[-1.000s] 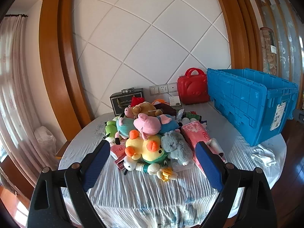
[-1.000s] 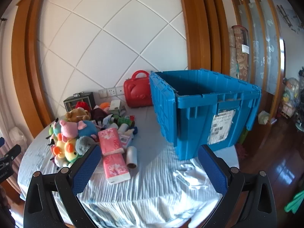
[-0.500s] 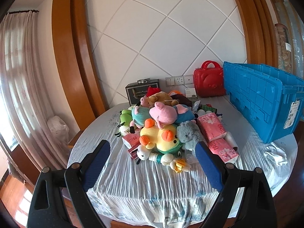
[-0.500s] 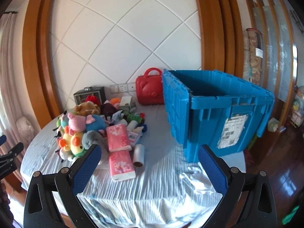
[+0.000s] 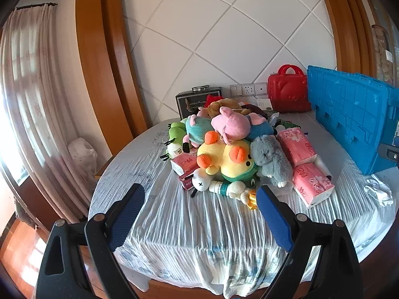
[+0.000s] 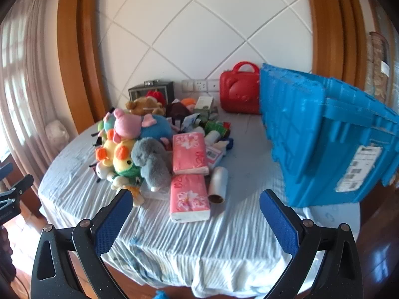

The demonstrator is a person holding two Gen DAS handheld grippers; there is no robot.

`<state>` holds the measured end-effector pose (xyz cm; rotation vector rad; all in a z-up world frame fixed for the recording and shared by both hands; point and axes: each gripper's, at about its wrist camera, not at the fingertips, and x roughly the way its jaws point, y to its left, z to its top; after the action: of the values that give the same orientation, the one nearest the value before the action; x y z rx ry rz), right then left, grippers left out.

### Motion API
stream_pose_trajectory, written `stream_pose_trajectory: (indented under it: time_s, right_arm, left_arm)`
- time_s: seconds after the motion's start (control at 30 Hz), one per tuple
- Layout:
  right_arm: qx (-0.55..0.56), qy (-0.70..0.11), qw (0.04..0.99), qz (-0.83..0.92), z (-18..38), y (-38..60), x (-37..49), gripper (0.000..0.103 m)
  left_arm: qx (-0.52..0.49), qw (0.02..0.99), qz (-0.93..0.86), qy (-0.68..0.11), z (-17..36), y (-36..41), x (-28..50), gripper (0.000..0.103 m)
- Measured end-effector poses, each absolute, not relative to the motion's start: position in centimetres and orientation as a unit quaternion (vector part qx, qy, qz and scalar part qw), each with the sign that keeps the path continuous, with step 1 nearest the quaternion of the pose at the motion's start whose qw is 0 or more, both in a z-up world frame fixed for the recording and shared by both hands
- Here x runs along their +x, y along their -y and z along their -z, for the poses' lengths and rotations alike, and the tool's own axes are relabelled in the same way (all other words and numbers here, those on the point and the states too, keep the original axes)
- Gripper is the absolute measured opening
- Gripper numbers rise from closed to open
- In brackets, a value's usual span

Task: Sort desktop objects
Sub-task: 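Move both tools toward the pile of toys and tissue packs, then grasp the white sheep plush with the left tool while the right tool grasps a pink tissue pack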

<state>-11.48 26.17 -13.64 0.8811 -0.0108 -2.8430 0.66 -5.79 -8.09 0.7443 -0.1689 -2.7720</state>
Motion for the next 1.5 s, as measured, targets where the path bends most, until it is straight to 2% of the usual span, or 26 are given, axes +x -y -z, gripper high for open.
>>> stream_pose_trajectory:
  time_s: [0.27,0.47,0.6,0.77,0.93,1.07,1.23,1.27,1.3,1.33,1.5]
  right_arm:
    - [0.332,-0.013,0.099,0.938,16.0,-22.3,-20.3,0.103]
    - [0.342,-0.072,0.141,0.927,18.4,-17.4,-24.1,0.103]
    - [0.354,-0.021,0.124,0.927,18.8,-19.7,-27.3,0.103]
    - [0.348,-0.018,0.096,0.932,18.0,-23.1,-30.3,0.103]
    - [0.353,-0.041,0.123,0.926,18.8,-23.8,-32.3,0.103]
    - [0.360,-0.066,0.147,0.919,19.5,-23.9,-33.5,0.103]
    - [0.365,-0.082,0.170,0.912,20.2,-24.6,-35.0,0.103]
    - [0.367,-0.081,0.174,0.910,20.4,-24.7,-35.3,0.103]
    - [0.368,-0.079,0.176,0.909,20.5,-24.8,-35.5,0.103]
    - [0.371,-0.075,0.181,0.908,20.6,-24.9,-35.8,0.103]
    - [0.391,-0.053,0.192,0.899,21.7,-24.7,-37.7,0.103]
  left_arm:
    - [0.275,0.086,0.956,0.061,11.2,8.4,-6.3,0.092]
    - [0.305,0.053,0.949,0.065,13.3,9.8,-11.0,0.092]
    - [0.333,0.022,0.942,0.031,15.9,8.6,-13.1,0.092]
    - [0.389,0.010,0.921,-0.007,20.7,5.9,-15.8,0.092]
    - [0.443,0.062,0.889,-0.101,24.6,5.6,-18.3,0.092]
    - [0.437,0.108,0.878,-0.165,26.0,5.9,-19.9,0.092]
    - [0.447,0.127,0.852,-0.243,27.9,6.9,-20.9,0.081]
    - [0.438,0.135,0.857,-0.237,27.7,6.7,-20.8,0.074]
    - [0.437,0.131,0.859,-0.234,27.7,6.3,-21.1,0.051]
    - [0.445,0.122,0.856,-0.233,27.9,6.0,-21.6,0.045]
    - [0.450,0.123,0.855,-0.228,27.9,5.2,-22.0,0.034]
